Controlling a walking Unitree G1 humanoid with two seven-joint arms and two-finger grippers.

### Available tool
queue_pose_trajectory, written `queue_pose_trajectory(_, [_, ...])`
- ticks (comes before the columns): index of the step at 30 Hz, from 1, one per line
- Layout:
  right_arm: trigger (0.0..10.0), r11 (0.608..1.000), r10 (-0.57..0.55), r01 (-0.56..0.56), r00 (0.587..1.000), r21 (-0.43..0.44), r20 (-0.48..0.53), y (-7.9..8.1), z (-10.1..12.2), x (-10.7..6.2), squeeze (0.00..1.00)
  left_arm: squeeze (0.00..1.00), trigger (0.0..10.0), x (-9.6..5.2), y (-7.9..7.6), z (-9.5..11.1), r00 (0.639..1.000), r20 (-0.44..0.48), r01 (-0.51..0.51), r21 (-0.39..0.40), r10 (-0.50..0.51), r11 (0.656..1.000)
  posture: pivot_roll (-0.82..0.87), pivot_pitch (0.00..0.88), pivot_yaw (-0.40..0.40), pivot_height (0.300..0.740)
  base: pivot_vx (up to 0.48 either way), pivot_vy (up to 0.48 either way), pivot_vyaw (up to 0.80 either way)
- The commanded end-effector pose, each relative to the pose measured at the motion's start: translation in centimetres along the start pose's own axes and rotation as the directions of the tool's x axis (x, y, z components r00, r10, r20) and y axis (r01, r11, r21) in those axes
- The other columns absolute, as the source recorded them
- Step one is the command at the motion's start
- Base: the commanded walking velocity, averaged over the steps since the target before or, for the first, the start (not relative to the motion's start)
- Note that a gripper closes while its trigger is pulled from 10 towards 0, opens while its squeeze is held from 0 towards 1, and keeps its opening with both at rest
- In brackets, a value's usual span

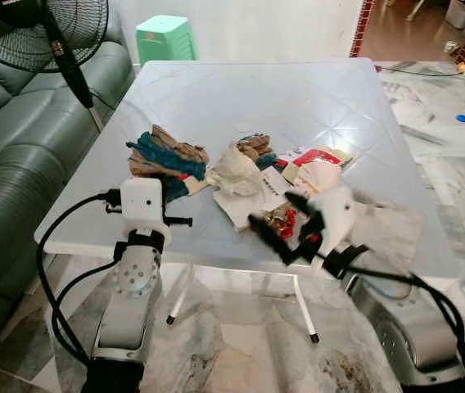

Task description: Picking trash to rubbish bin

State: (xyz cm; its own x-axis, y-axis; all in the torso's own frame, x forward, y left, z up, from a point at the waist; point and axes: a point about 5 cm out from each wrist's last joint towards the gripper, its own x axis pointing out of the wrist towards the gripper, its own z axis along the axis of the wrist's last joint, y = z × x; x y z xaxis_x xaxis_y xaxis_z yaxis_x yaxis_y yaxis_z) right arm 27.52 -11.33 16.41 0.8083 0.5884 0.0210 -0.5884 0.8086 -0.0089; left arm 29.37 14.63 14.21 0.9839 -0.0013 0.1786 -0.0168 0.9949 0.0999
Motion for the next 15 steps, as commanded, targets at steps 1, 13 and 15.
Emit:
queue_pose_trajectory(1, [10.0,1.0,-0.028,0.028,1.0,-0.014,0.014,-0.4,0.2,0.3,0.0,0.0,0.0,-0.5,0.3,0.1,1.0,0.008,-0.006,0.013,0.006,1.0,-0.05,0.055,0.045,0.74,0.0,0.0,0.0])
queue_pose_trajectory(13, [10.0,0.999,-0.02,0.02,1.0,-0.033,0.022,-0.2,0.1,0.9,0.0,0.0,0.0,-1.4,-0.9,-0.6,1.0,-0.023,0.009,0.011,-0.009,1.0,-0.05,0.056,0.033,0.74,0.0,0.0,0.73])
queue_pose_trajectory(15, [10.0,0.999,-0.024,0.024,0.999,-0.033,0.024,-0.2,0.2,0.9,0.0,0.0,0.0,-1.4,-1.0,-0.6,1.0,-0.024,0.012,0.01,-0.012,1.0,-0.05,0.056,0.034,0.74,0.0,0.0,0.8])
